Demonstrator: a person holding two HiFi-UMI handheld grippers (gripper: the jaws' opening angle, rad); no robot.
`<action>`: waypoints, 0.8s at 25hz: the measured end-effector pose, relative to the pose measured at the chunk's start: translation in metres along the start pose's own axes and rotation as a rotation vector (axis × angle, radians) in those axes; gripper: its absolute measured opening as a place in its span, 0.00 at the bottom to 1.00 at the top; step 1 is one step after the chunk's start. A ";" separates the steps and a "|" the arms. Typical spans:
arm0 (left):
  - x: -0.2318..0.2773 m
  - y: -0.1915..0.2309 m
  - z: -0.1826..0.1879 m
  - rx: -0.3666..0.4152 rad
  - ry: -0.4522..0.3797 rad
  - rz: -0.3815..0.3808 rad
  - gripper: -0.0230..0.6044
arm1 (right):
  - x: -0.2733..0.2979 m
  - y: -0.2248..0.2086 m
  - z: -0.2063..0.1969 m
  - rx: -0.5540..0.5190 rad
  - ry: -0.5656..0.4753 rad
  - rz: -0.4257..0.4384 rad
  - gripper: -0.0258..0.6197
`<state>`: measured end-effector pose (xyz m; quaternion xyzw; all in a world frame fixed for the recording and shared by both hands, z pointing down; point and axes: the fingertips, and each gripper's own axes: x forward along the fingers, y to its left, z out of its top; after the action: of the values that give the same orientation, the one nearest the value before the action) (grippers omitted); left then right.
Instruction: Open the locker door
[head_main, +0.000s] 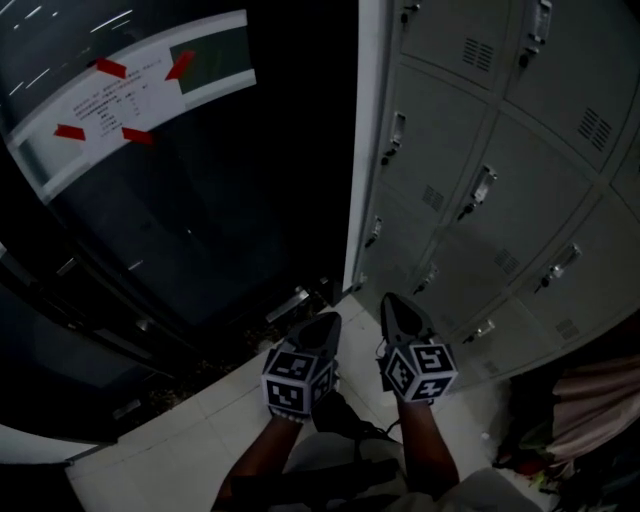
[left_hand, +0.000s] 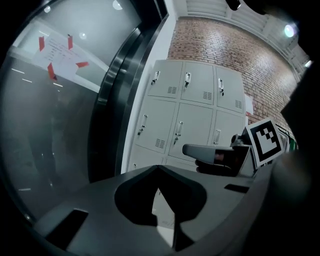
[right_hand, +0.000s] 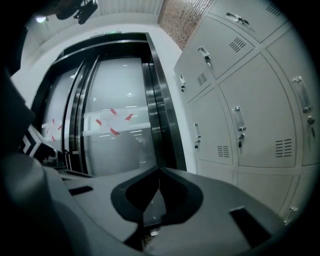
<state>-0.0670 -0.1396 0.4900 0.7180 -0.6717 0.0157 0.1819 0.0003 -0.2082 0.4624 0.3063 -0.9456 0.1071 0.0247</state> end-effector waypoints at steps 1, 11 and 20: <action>0.013 0.011 0.008 0.004 -0.003 -0.004 0.03 | 0.017 -0.007 0.006 -0.001 -0.006 -0.010 0.07; 0.135 0.084 0.082 0.034 -0.011 -0.073 0.03 | 0.158 -0.077 0.064 -0.024 -0.064 -0.121 0.08; 0.204 0.116 0.110 0.023 0.004 -0.119 0.03 | 0.244 -0.125 0.093 -0.052 -0.081 -0.200 0.24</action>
<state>-0.1841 -0.3700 0.4695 0.7587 -0.6272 0.0140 0.1756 -0.1229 -0.4678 0.4226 0.4026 -0.9129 0.0670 0.0049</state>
